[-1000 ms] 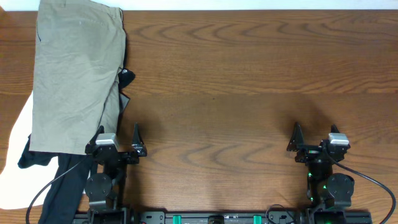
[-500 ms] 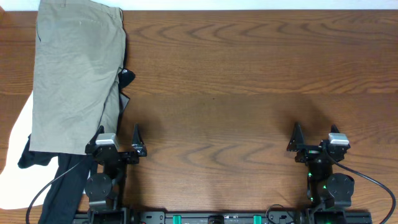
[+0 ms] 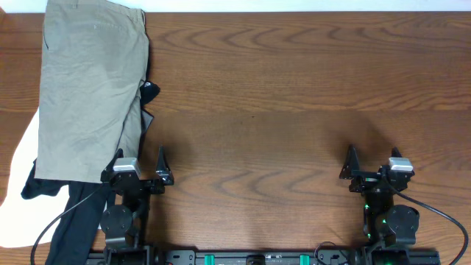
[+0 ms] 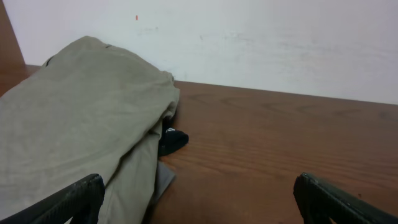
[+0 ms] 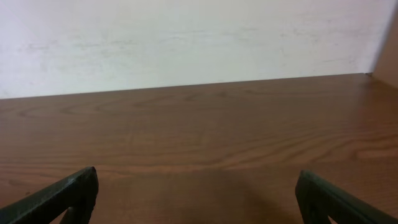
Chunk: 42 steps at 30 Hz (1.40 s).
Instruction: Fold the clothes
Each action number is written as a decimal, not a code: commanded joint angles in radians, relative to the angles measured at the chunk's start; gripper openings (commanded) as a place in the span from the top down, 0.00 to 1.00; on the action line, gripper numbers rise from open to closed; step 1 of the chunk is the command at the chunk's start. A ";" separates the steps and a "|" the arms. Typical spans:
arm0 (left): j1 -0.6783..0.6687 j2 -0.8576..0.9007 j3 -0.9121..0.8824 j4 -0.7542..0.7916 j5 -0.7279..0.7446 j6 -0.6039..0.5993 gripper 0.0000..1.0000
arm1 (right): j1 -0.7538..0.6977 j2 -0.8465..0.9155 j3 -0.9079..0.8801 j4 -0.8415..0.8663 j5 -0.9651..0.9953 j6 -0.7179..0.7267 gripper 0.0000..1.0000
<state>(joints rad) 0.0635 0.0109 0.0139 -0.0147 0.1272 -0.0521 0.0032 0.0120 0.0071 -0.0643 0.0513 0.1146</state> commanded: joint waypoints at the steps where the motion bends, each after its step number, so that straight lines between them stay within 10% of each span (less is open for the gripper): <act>1: -0.004 -0.007 -0.010 -0.044 0.014 0.006 0.02 | 0.010 -0.005 -0.002 -0.005 -0.003 0.012 0.01; 28: -0.003 0.016 0.061 0.207 0.071 -0.013 0.02 | 0.009 0.085 0.024 0.349 -0.060 -0.019 0.01; 42: -0.003 0.561 0.456 0.076 0.072 -0.013 0.02 | 0.009 0.565 0.361 0.401 -0.142 -0.079 0.00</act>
<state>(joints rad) 0.0635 0.4789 0.3546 0.0860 0.1886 -0.0559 0.0032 0.4904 0.2787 0.3561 -0.0433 0.0628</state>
